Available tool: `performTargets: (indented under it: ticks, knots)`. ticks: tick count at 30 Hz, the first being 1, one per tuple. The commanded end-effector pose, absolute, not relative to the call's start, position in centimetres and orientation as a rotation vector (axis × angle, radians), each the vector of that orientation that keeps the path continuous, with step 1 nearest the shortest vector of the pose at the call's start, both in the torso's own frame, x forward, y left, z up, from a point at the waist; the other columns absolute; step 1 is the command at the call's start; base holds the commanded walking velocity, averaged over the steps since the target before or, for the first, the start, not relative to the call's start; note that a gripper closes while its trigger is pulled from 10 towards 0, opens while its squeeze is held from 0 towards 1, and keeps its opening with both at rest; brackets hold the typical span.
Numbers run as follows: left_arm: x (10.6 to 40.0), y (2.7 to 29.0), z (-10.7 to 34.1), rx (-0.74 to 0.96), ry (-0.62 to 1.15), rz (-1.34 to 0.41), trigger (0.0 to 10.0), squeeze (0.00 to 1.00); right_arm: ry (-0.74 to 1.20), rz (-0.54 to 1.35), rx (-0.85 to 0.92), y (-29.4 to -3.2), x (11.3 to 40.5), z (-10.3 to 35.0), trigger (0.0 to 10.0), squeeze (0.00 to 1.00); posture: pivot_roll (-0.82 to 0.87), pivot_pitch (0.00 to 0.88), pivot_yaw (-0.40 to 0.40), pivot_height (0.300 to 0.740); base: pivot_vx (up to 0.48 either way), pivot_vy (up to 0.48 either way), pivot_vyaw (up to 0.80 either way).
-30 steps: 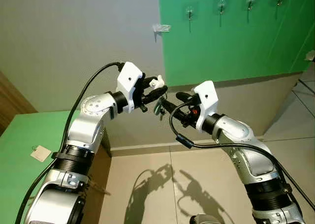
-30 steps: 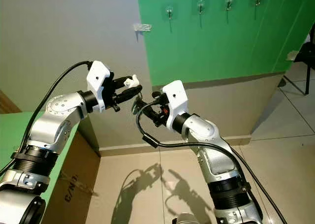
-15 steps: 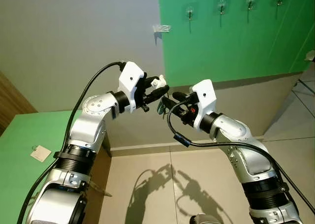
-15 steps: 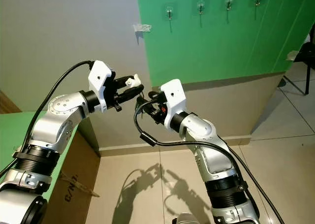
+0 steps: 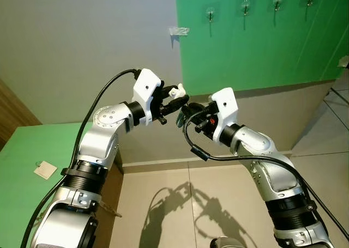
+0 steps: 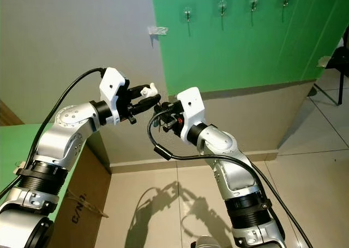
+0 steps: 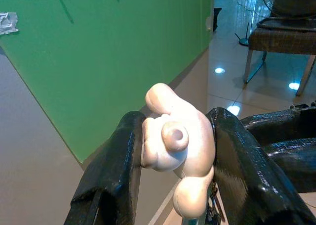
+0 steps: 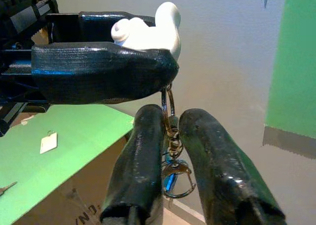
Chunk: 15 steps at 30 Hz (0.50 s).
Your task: Hang keys on a hook
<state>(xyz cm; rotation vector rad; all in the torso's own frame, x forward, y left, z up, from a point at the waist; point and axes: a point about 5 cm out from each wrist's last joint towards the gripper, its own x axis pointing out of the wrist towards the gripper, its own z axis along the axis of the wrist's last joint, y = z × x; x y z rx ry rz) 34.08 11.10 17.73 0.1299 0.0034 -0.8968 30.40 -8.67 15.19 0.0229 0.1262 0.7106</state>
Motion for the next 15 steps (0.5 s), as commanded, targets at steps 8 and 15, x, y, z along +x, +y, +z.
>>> performTargets:
  ticks: [8,15]
  knots:
    - [34.25,10.92,19.09,0.138,-0.038,-0.902,0.0,0.0,0.095,0.712,-0.001,-8.48,30.81,15.78,0.0,0.0,-0.26,0.0,0.125,0.74,0.0,0.0,0.0]
    - [34.09,10.78,18.83,0.134,-0.038,-0.905,0.0,0.0,0.089,0.707,-0.009,-8.46,30.45,15.41,0.0,0.0,-0.26,0.0,0.121,0.74,0.0,0.0,0.0]
